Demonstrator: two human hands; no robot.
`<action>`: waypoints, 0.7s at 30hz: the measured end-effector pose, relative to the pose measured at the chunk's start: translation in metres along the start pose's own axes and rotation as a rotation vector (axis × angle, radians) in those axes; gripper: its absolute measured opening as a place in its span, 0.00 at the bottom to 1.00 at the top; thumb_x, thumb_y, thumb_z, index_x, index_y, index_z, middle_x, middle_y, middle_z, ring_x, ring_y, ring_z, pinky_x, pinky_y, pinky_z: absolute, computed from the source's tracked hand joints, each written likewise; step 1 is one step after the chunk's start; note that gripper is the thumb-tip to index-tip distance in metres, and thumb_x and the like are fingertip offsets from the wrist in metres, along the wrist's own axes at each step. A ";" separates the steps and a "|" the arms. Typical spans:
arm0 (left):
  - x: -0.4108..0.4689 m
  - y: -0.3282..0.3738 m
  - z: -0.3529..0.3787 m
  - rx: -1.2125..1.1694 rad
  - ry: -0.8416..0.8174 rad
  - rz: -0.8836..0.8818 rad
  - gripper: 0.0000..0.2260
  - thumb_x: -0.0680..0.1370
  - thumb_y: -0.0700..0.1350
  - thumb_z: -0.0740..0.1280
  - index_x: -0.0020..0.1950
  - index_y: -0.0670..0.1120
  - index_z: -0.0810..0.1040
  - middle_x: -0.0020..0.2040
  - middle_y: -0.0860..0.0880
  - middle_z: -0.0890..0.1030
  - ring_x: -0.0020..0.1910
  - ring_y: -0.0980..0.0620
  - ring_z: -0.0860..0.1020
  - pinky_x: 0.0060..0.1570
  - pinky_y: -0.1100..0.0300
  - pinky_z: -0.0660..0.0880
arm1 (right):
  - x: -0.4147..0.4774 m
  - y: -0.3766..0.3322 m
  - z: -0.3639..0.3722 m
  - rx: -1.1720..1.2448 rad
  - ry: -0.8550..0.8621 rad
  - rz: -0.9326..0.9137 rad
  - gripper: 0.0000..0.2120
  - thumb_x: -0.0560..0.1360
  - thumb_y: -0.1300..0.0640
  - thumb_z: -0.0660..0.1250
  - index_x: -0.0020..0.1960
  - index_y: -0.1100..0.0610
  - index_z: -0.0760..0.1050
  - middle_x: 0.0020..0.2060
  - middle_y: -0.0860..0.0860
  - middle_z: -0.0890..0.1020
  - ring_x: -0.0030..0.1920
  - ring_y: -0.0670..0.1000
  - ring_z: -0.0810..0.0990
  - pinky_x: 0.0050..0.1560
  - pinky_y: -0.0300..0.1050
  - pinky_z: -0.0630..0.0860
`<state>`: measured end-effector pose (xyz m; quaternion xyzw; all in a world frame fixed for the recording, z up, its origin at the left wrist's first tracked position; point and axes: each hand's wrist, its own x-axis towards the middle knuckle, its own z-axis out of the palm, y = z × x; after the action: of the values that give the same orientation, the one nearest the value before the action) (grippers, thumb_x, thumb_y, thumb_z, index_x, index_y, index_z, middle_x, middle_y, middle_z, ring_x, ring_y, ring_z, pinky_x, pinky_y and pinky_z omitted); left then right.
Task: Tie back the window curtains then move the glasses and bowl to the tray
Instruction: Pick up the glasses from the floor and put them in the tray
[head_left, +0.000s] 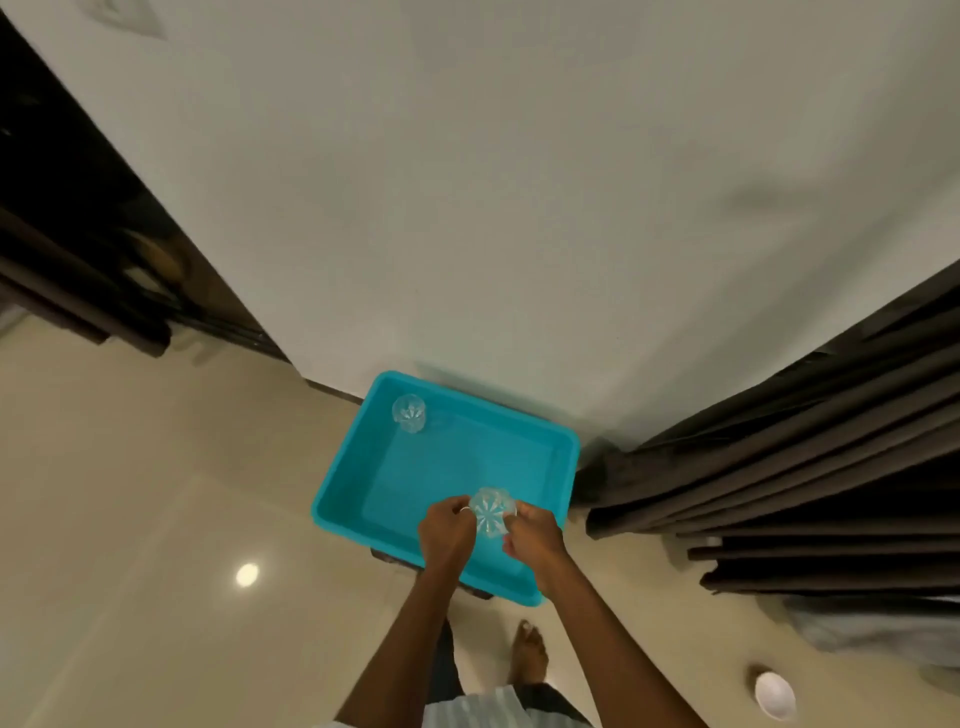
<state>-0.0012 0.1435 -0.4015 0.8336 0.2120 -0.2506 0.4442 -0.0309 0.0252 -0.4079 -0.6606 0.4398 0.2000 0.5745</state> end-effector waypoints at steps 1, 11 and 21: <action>0.012 0.001 -0.004 0.015 -0.022 -0.006 0.12 0.75 0.38 0.65 0.53 0.45 0.86 0.49 0.46 0.87 0.51 0.44 0.83 0.52 0.56 0.77 | 0.005 -0.006 0.007 0.000 0.003 0.009 0.09 0.81 0.57 0.63 0.59 0.56 0.79 0.50 0.54 0.81 0.52 0.55 0.82 0.49 0.46 0.84; 0.118 -0.017 -0.022 0.096 -0.319 -0.068 0.14 0.75 0.40 0.64 0.57 0.47 0.83 0.52 0.48 0.85 0.54 0.46 0.82 0.59 0.47 0.79 | 0.087 -0.024 0.075 -0.112 0.030 0.088 0.09 0.79 0.60 0.63 0.56 0.61 0.79 0.53 0.59 0.82 0.55 0.60 0.82 0.56 0.60 0.81; 0.217 -0.003 -0.013 0.028 -0.323 -0.083 0.22 0.65 0.46 0.60 0.56 0.53 0.84 0.56 0.50 0.85 0.58 0.45 0.82 0.63 0.46 0.77 | 0.172 -0.061 0.109 -0.144 0.052 0.040 0.12 0.74 0.63 0.62 0.54 0.58 0.80 0.51 0.58 0.84 0.53 0.61 0.83 0.55 0.61 0.80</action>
<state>0.1700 0.1845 -0.5284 0.7792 0.1687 -0.4022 0.4500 0.1362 0.0641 -0.5329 -0.6961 0.4524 0.2253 0.5099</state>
